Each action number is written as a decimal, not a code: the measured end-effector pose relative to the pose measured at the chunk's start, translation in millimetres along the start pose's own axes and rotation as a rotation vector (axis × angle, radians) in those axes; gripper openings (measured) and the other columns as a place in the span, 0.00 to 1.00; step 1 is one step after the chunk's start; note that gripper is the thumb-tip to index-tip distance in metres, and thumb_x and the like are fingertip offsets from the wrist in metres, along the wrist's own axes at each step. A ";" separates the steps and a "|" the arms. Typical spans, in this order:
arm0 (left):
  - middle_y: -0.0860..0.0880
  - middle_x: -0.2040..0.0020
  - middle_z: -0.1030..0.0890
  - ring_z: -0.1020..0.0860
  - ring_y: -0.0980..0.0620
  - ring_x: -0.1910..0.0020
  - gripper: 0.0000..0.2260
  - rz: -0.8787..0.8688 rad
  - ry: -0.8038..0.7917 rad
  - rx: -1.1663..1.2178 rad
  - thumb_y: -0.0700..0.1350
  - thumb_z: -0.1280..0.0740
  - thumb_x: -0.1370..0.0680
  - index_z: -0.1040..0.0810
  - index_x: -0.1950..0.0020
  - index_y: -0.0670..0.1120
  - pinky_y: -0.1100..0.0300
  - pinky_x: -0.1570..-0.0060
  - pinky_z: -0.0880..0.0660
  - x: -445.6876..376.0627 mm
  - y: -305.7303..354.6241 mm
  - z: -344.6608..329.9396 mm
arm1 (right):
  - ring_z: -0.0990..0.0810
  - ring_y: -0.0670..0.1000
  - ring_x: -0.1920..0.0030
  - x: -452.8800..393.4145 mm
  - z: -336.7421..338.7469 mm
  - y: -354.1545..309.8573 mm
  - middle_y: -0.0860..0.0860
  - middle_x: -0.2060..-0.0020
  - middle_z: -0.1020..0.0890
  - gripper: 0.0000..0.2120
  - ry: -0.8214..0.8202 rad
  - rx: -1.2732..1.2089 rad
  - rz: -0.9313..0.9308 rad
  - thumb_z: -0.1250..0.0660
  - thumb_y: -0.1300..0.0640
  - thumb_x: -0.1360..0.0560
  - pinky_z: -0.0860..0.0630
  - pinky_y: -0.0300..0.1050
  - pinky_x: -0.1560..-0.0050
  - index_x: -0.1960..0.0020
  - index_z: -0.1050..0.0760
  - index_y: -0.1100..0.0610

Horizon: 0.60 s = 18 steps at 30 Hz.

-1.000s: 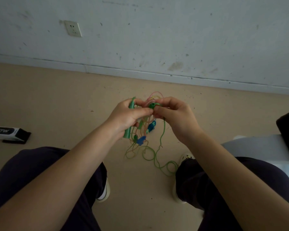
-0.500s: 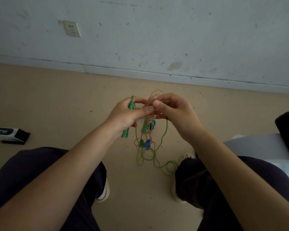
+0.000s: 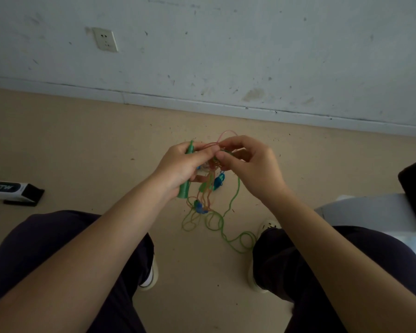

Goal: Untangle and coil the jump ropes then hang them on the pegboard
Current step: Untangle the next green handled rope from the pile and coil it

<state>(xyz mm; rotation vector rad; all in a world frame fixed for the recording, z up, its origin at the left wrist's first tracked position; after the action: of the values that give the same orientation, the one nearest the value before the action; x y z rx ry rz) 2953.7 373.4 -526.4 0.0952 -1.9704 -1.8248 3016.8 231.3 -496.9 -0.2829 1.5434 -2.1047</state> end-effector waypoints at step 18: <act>0.55 0.69 0.16 0.20 0.60 0.72 0.10 -0.002 0.119 0.007 0.51 0.22 0.28 0.17 0.53 0.46 0.52 0.57 0.16 -7.4 -8.5 7.2 | 0.17 0.55 0.58 1.6 2.1 1.5 0.53 0.60 0.17 0.05 0.116 0.129 0.185 0.26 0.65 0.28 0.19 0.57 0.57 0.52 0.17 0.59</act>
<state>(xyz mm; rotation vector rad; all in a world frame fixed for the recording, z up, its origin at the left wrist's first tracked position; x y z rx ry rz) 2955.6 381.6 -536.8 0.2032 -1.8956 -1.7711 3016.8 228.4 -497.8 0.0282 1.4297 -2.0934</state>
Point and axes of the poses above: each hand's wrist, its own x-axis away from the middle knuckle, its own z-axis out of the back of the hand, y = z × x, the point moved 6 cm from there along -x, towards the middle knuckle
